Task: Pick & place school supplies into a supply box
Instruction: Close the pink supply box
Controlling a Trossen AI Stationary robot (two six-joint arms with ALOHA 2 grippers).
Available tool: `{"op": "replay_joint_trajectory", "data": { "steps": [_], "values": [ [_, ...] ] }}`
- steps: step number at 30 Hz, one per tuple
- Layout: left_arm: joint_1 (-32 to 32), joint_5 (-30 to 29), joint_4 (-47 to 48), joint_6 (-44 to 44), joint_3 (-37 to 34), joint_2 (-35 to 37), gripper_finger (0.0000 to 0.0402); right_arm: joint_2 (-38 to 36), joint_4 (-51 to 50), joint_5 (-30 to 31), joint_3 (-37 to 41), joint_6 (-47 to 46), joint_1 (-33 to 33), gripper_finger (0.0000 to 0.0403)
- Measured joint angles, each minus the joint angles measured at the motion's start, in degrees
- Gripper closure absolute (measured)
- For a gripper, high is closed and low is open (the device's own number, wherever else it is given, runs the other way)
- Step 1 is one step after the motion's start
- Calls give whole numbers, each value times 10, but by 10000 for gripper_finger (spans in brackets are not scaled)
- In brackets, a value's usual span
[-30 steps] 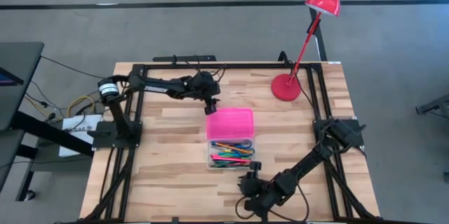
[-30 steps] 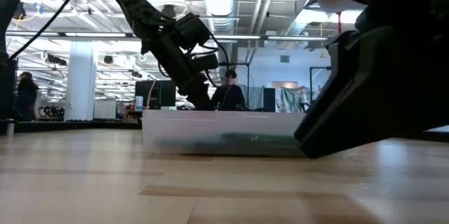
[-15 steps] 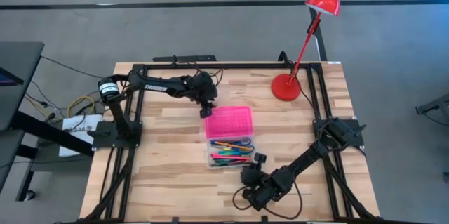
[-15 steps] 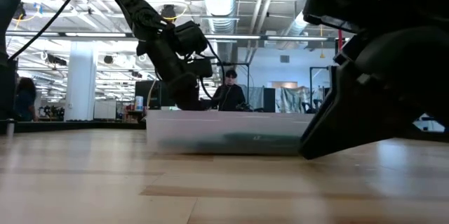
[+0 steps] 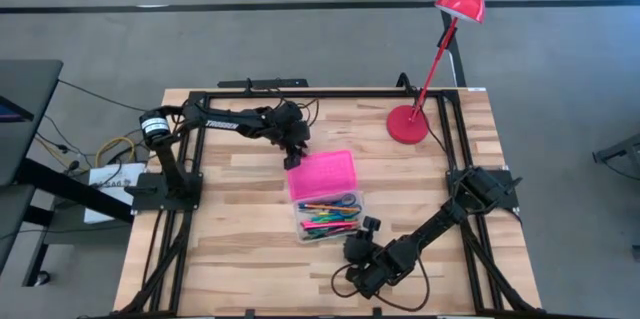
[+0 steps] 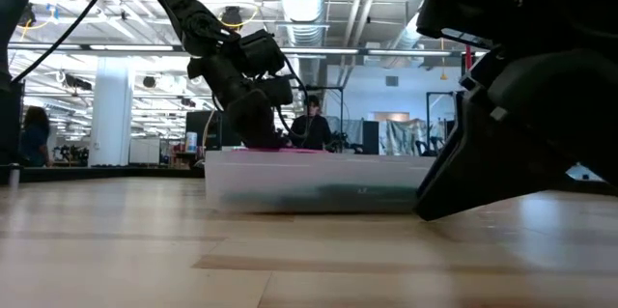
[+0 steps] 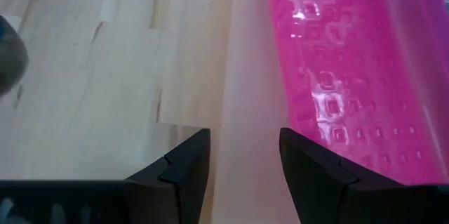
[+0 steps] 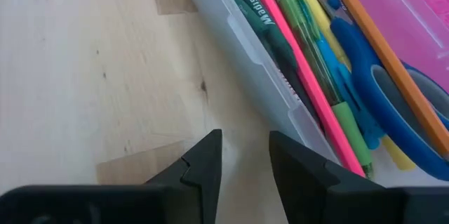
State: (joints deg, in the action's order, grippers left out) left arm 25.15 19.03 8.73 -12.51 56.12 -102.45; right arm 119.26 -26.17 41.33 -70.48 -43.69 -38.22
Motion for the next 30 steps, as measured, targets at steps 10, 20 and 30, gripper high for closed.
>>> {"op": "replay_joint_trajectory", "data": {
  "steps": [10, 20, 30],
  "values": [
    [0, 34, 0, 3, 0, 20, 235, 0, 1, 12, 7, -23, 0, 286],
    [-18, 54, 7, 14, 0, 87, 235, 0, 1, 22, 13, -39, 0, 286],
    [-71, 42, 1, 17, 2, 124, 235, -1, 13, 21, 14, -30, 19, 286]
  ]
}}
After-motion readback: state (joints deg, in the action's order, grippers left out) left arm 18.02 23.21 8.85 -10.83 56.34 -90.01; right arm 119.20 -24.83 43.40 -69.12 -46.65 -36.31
